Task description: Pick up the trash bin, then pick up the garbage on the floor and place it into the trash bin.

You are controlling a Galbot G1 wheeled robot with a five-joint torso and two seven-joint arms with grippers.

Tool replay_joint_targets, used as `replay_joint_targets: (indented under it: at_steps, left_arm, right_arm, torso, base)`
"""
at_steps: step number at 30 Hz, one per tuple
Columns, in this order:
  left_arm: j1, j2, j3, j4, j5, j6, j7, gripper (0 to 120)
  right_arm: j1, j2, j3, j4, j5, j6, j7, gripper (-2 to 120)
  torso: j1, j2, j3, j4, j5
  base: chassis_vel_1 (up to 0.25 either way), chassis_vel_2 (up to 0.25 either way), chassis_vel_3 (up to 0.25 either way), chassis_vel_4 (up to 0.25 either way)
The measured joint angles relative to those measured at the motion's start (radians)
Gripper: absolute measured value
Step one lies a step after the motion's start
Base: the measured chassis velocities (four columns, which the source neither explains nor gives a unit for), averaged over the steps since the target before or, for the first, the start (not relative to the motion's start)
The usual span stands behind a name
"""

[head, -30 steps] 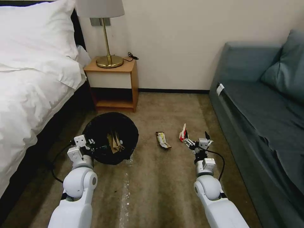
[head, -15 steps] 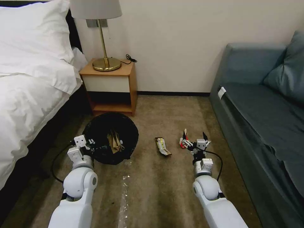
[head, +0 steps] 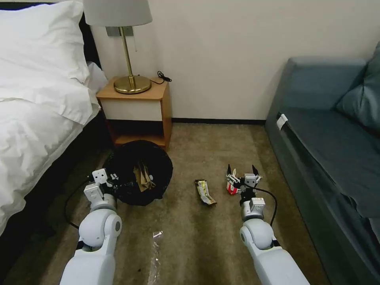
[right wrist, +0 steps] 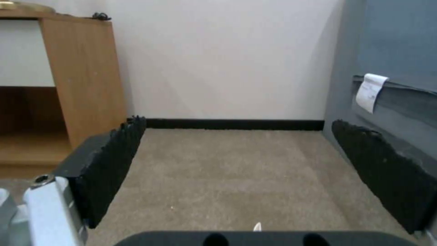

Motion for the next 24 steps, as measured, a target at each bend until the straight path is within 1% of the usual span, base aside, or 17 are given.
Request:
replay_joint_targets:
  at_steps: [12,17,18,20,21,23,24]
  left_arm:
    - [0.005,-0.001,-0.003,-0.008,0.000,0.000,-0.005,2]
    - [0.008,-0.005,-0.002,-0.008,0.005,-0.001,-0.006,2]
    - [0.009,-0.008,0.000,-0.008,0.008,-0.001,-0.006,2]
    - [0.009,-0.008,0.000,-0.008,0.008,-0.001,-0.006,2]
    - [0.012,-0.011,0.001,-0.009,0.012,-0.001,-0.006,2]
    - [0.012,-0.012,0.001,-0.009,0.013,-0.001,-0.007,2]
    - [0.015,-0.015,0.002,-0.010,0.016,-0.002,-0.007,2]
  right_arm:
    - [0.010,-0.014,-0.020,-0.009,0.001,-0.001,-0.006,100]
    - [0.029,-0.043,-0.058,-0.020,0.017,-0.004,-0.019,100]
    - [0.043,-0.061,-0.086,-0.022,0.046,-0.021,-0.023,100]
    - [0.045,-0.063,-0.090,-0.022,0.050,-0.023,-0.023,100]
    - [0.061,-0.078,-0.117,-0.027,0.085,-0.041,-0.024,100]
    - [0.065,-0.080,-0.123,-0.028,0.091,-0.044,-0.024,100]
    - [0.082,-0.091,-0.147,-0.040,0.117,-0.055,-0.026,100]
  torso:
    - [0.000,0.000,0.000,0.0001,-0.0001]
    - [0.000,0.000,0.000,0.0000,0.0000]
    - [0.000,0.000,0.000,0.0000,0.0001]
    - [0.000,0.000,0.000,0.0000,0.0001]
    - [0.000,0.000,0.000,0.0001,0.0000]
    - [0.000,0.000,0.000,0.0000,0.0000]
    - [0.000,0.000,0.000,0.0001,0.0000]
  base:
    - [-0.097,0.103,0.102,-0.110]
    - [-0.086,0.062,0.073,-0.061]
    - [0.000,0.000,0.000,0.000]
    - [0.000,0.000,0.000,0.000]
    - [0.000,0.000,0.000,0.000]
    - [0.000,0.000,0.000,0.000]
    - [0.000,0.000,0.000,0.000]
